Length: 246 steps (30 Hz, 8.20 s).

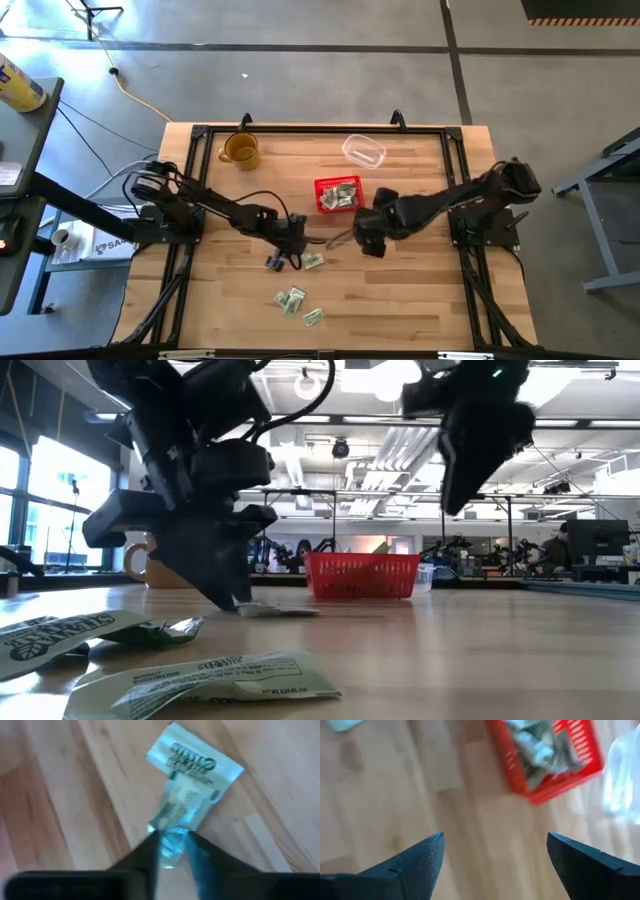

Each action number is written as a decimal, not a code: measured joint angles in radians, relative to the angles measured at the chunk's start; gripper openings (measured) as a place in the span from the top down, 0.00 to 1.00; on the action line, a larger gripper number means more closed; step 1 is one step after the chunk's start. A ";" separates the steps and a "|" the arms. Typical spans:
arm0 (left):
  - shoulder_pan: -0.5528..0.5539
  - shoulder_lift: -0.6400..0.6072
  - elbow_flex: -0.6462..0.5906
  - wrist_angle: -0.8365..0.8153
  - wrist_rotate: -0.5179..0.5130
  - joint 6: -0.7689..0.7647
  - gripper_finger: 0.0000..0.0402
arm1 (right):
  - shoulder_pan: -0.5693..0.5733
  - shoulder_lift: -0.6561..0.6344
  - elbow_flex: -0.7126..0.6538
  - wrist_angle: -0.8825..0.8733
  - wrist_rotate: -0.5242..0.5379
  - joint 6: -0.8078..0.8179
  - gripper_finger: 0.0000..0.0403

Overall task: Pick and place items into bin
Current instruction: Put the white packet into the red basket

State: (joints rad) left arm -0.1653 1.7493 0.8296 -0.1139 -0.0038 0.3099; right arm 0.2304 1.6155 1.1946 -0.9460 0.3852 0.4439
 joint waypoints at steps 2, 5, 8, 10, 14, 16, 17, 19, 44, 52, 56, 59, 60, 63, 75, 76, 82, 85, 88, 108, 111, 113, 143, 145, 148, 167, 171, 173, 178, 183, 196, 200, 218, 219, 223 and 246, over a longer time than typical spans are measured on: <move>0.011 -0.013 0.020 -0.020 -0.009 0.043 0.82 | 0.041 -0.009 0.000 -0.028 -0.001 0.080 0.15; 0.058 -0.023 0.076 -0.091 -0.075 0.079 0.95 | 0.096 -0.012 0.000 -0.067 0.009 0.190 0.15; 0.117 -0.058 0.168 -0.111 -0.102 0.086 0.91 | 0.141 -0.013 0.000 -0.094 0.036 0.287 0.15; 0.163 -0.067 0.226 -0.132 -0.089 0.101 0.92 | 0.159 -0.013 0.000 -0.091 0.047 0.329 0.15; 0.282 -0.062 0.311 -0.114 -0.046 0.113 0.94 | 0.167 -0.013 0.000 -0.084 0.055 0.345 0.15; 0.333 -0.038 0.336 -0.109 -0.025 0.113 0.93 | 0.165 -0.013 0.000 -0.081 0.067 0.337 0.15; 0.357 -0.025 0.337 -0.124 -0.016 0.113 0.90 | 0.162 -0.013 0.000 -0.081 0.071 0.337 0.15; 0.403 0.001 0.333 -0.144 0.035 0.113 0.79 | 0.154 -0.013 0.000 -0.081 0.072 0.330 0.15; 0.079 -0.678 -0.057 -0.645 0.065 -0.645 0.42 | -0.005 0.396 0.002 0.910 -0.380 -0.581 0.18; -0.078 -0.758 -0.178 -0.635 -0.031 -0.820 0.51 | -0.008 0.428 0.009 0.896 -0.252 -0.461 0.48; -0.148 -0.759 -0.221 -0.594 -0.057 -0.864 0.55 | -0.039 0.427 0.092 0.763 -0.230 -0.399 0.81; -0.186 -0.759 -0.257 -0.518 -0.067 -0.900 0.56 | -0.075 0.425 0.186 0.594 -0.249 -0.334 0.97; -0.198 -0.759 -0.270 -0.485 -0.067 -0.915 0.57 | -0.088 0.425 0.223 0.539 -0.241 -0.312 0.96; -0.231 -0.757 -0.308 -0.393 -0.067 -0.946 0.57 | -0.121 0.418 0.321 0.451 -0.255 -0.319 0.95; -0.365 -0.756 -0.337 -0.358 -0.149 -1.146 0.53 | -0.015 0.530 0.354 0.463 -0.394 -0.736 0.61; -0.382 -0.756 -0.337 -0.359 -0.154 -1.173 0.53 | -0.008 0.539 0.354 0.498 -0.336 -0.738 0.55; -0.474 -0.756 -0.337 -0.359 -0.198 -1.304 0.54 | -0.038 0.554 0.356 0.553 -0.354 -0.745 0.26; -0.497 -0.756 -0.337 -0.359 -0.226 -1.327 0.54 | -0.082 0.587 0.356 0.515 -0.515 -0.732 0.23; -0.497 -0.756 -0.337 -0.359 -0.240 -1.336 0.54 | -0.122 0.616 0.360 0.505 -0.562 -0.733 0.25; -0.496 -0.756 -0.336 -0.353 -0.380 -1.270 0.54 | -0.166 0.591 0.418 0.373 -0.267 -0.550 0.95; -0.496 -0.749 -0.336 -0.338 -0.394 -1.196 0.54 | -0.158 0.541 0.471 0.264 -0.203 -0.505 0.96; -0.496 -0.727 -0.336 -0.311 -0.401 -1.147 0.54 | -0.149 0.486 0.505 0.222 -0.141 -0.504 0.99; -0.418 -0.370 -0.328 0.177 -0.267 -1.075 0.54 | -0.056 0.516 0.523 -0.018 -0.126 -0.600 0.33; -0.417 -0.370 -0.322 0.177 -0.269 -1.077 0.54 | -0.084 0.541 0.523 0.012 -0.165 -0.581 0.33; -0.417 -0.370 -0.321 0.171 -0.271 -1.078 0.54 | -0.129 0.556 0.524 0.019 -0.223 -0.590 0.33; -0.417 -0.370 -0.320 0.070 -0.272 -1.063 0.54 | -0.178 0.644 0.529 0.000 -0.291 -0.551 0.46; -0.417 -0.370 -0.320 0.055 -0.272 -1.061 0.54 | -0.175 0.648 0.529 -0.022 -0.291 -0.523 0.58; -0.417 -0.370 -0.320 0.059 -0.272 -1.050 0.54 | -0.175 0.653 0.529 -0.030 -0.317 -0.496 0.67; -0.417 -0.370 -0.320 0.060 -0.272 -1.048 0.54 | -0.169 0.652 0.529 -0.050 -0.381 -0.475 0.95; -0.417 -0.370 -0.320 0.059 -0.272 -1.048 0.54 | -0.111 0.601 0.517 -0.117 -0.394 -0.407 0.97; -0.417 -0.370 -0.320 0.109 -0.272 -1.052 0.54 | -0.275 0.393 0.523 -0.172 0.034 -0.423 0.98; -0.417 -0.370 -0.320 0.167 -0.272 -1.057 0.54 | -0.378 0.408 0.521 -0.068 0.012 -0.499 0.93; -0.447 -0.318 -0.305 0.368 -0.143 -0.840 0.54 | 0.000 0.357 0.524 -0.239 -0.156 -0.370 0.29; -0.453 -0.303 -0.289 0.364 -0.143 -0.820 0.54 | 0.032 0.358 0.524 -0.247 -0.154 -0.348 0.28; -0.483 -0.205 -0.188 0.303 -0.144 -0.765 0.47 | 0.133 0.367 0.524 -0.252 -0.123 -0.238 0.23; -0.372 -0.046 0.059 -0.268 -0.046 -0.581 0.92 | 0.437 0.357 0.285 -0.443 -0.027 0.374 0.20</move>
State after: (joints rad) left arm -0.5376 1.7031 0.8890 -0.3818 -0.0494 -0.2714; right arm 0.6679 1.9724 1.4795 -1.3886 0.3581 0.8177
